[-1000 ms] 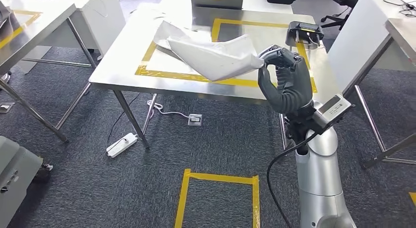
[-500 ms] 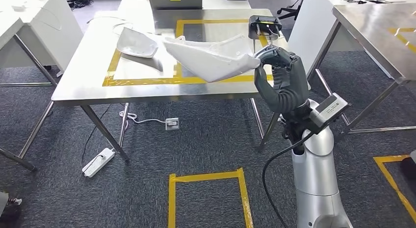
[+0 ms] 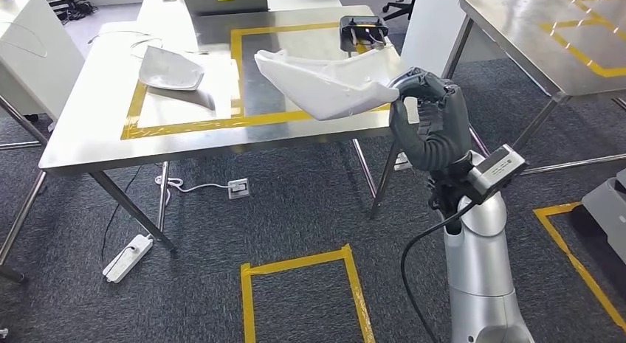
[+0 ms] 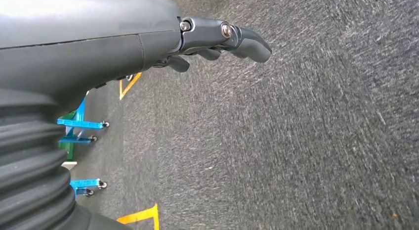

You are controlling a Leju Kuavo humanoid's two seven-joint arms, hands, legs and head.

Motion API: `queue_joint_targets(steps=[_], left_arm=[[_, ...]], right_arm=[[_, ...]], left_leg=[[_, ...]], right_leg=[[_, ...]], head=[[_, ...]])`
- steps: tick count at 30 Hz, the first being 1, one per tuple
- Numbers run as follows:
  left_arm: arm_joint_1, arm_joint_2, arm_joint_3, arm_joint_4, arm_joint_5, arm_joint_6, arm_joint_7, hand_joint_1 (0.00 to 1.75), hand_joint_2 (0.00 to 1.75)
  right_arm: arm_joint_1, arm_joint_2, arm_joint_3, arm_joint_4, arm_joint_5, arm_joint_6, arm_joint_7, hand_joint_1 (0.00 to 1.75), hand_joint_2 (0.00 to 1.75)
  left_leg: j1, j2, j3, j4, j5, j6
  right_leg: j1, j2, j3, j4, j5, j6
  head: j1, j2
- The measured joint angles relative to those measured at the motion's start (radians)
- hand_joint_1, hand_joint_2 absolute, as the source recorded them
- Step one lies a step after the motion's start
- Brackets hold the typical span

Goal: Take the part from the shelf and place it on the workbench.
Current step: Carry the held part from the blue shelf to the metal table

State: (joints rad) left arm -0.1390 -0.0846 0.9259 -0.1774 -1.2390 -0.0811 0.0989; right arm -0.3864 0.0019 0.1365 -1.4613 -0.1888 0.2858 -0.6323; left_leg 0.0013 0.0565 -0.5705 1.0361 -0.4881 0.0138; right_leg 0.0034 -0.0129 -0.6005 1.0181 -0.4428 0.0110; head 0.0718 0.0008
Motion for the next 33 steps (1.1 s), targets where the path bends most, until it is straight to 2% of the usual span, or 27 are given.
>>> queue_joint_targets(steps=[6, 11, 14, 16, 19, 20, 21, 22, 23, 24, 25, 26, 29, 30, 31, 33], left_arm=[[0.000, 0.000, 0.000, 0.001, -0.001, 0.000, 0.001, 0.00, 1.75], [-0.001, 0.004, 0.000, 0.000, -0.001, 0.000, 0.001, 0.00, 1.75], [-0.002, 0.004, 0.000, 0.000, -0.001, 0.000, 0.000, 0.00, 1.75], [-0.002, 0.002, 0.000, 0.000, -0.001, 0.000, -0.003, 0.00, 1.75], [-0.003, 0.002, 0.000, 0.000, 0.000, 0.000, -0.008, 0.00, 1.75], [-0.002, 0.002, 0.000, 0.000, 0.000, 0.000, -0.009, 0.00, 1.75], [-0.001, 0.002, 0.000, 0.000, 0.000, 0.000, -0.010, 0.00, 1.75], [0.000, 0.002, 0.000, 0.001, 0.000, 0.000, -0.010, 0.00, 1.75], [0.001, 0.002, 0.000, 0.001, 0.000, 0.000, -0.011, 0.00, 1.75], [0.001, 0.002, 0.000, 0.001, 0.000, 0.000, -0.012, 0.00, 1.75], [0.001, 0.002, 0.000, 0.001, 0.000, 0.000, -0.012, 0.00, 1.75], [0.001, 0.003, 0.000, 0.001, 0.001, 0.001, -0.012, 0.00, 1.75], [0.001, 0.003, 0.000, 0.001, 0.001, 0.001, -0.013, 0.00, 1.75], [0.001, 0.002, 0.000, 0.001, 0.001, 0.001, -0.014, 0.00, 1.75], [0.001, 0.002, 0.000, 0.001, 0.001, 0.001, -0.016, 0.00, 1.75], [0.002, 0.002, 0.000, 0.001, 0.001, 0.001, -0.017, 0.00, 1.75]], right_arm=[[0.002, 0.000, 0.000, 0.005, 0.001, 0.000, 0.000, 1.75, 1.75], [0.004, 0.000, 0.001, 0.008, 0.009, 0.002, -0.005, 1.75, 1.75], [-0.001, 0.000, 0.004, 0.008, 0.010, 0.002, -0.005, 1.75, 1.75], [-0.005, -0.001, 0.005, 0.009, 0.009, 0.002, -0.003, 1.75, 1.75], [-0.007, -0.002, 0.007, 0.012, 0.007, 0.002, 0.002, 1.75, 1.75], [-0.006, -0.002, 0.007, 0.014, 0.006, 0.002, 0.004, 1.75, 1.75], [-0.004, -0.002, 0.007, 0.016, 0.006, 0.002, 0.004, 1.75, 1.75], [-0.004, -0.002, 0.008, 0.017, 0.006, 0.002, 0.004, 1.75, 1.75], [-0.005, -0.002, 0.008, 0.017, 0.006, 0.002, 0.004, 1.75, 1.75], [-0.006, -0.002, 0.008, 0.019, 0.006, 0.002, 0.004, 1.75, 1.75], [-0.008, -0.002, 0.009, 0.020, 0.005, 0.002, 0.005, 1.75, 1.75], [-0.009, -0.002, 0.010, 0.022, 0.005, 0.002, 0.005, 1.75, 1.75], [-0.010, -0.002, 0.013, 0.026, 0.005, 0.002, 0.007, 1.75, 1.75], [-0.011, -0.002, 0.013, 0.026, 0.005, 0.002, 0.007, 1.75, 1.75], [-0.013, -0.002, 0.015, 0.026, 0.005, 0.002, 0.007, 1.75, 1.75], [-0.015, -0.001, 0.020, 0.027, 0.005, 0.002, 0.007, 1.75, 1.75]], left_leg=[[0.001, -0.002, 0.006, -0.012, 0.006, -0.010], [-0.003, -0.002, 0.001, -0.010, 0.004, -0.006], [0.001, -0.002, 0.009, -0.024, 0.007, 0.001], [0.010, -0.002, 0.027, -0.043, 0.014, 0.006], [0.014, -0.004, 0.036, -0.049, 0.012, 0.007], [0.016, -0.005, 0.037, -0.048, 0.009, 0.005], [0.018, -0.006, 0.040, -0.045, 0.004, 0.001], [0.022, -0.007, 0.045, -0.042, -0.002, -0.004], [0.026, -0.007, 0.051, -0.038, -0.010, -0.010], [0.028, -0.007, 0.054, -0.034, -0.018, -0.017], [0.028, -0.006, 0.057, -0.029, -0.026, -0.025], [0.026, -0.005, 0.058, -0.027, -0.032, -0.033], [0.024, 0.000, 0.071, -0.033, -0.044, -0.054], [0.026, -0.007, 0.071, -0.021, -0.052, -0.059], [0.027, -0.017, 0.055, 0.012, -0.065, -0.061], [0.025, -0.041, -0.022, 0.140, -0.103, -0.060]], right_leg=[[0.000, 0.000, 0.000, 0.000, -0.002, -0.010], [-0.003, -0.001, 0.000, 0.000, -0.001, -0.008], [-0.002, -0.004, 0.001, 0.006, -0.006, 0.000], [0.002, -0.002, -0.018, 0.063, -0.030, 0.009], [-0.010, 0.004, -0.101, 0.234, -0.098, 0.024], [-0.015, 0.004, -0.121, 0.264, -0.103, 0.027], [-0.019, 0.004, -0.127, 0.260, -0.090, 0.030], [-0.022, 0.003, -0.114, 0.220, -0.060, 0.032], [-0.025, 0.000, -0.088, 0.151, -0.020, 0.035], [-0.025, -0.007, -0.061, 0.089, 0.006, 0.036], [-0.024, -0.011, -0.039, 0.039, 0.019, 0.033], [-0.022, -0.015, -0.028, 0.013, 0.019, 0.025], [-0.019, -0.005, -0.020, 0.012, -0.002, -0.009], [-0.020, -0.001, -0.013, 0.011, -0.007, -0.018], [-0.021, 0.002, -0.004, 0.009, -0.012, -0.026], [-0.019, 0.008, 0.013, 0.006, -0.024, -0.038]], head=[[0.000, 0.000], [0.000, 0.000], [0.000, 0.000], [0.004, 0.000], [0.010, 0.000], [0.010, 0.000], [0.010, 0.000], [0.010, 0.000], [0.010, 0.000], [0.010, 0.000], [0.011, 0.000], [0.012, 0.000], [0.013, 0.000], [0.011, 0.000], [0.010, 0.000], [0.006, 0.000]])
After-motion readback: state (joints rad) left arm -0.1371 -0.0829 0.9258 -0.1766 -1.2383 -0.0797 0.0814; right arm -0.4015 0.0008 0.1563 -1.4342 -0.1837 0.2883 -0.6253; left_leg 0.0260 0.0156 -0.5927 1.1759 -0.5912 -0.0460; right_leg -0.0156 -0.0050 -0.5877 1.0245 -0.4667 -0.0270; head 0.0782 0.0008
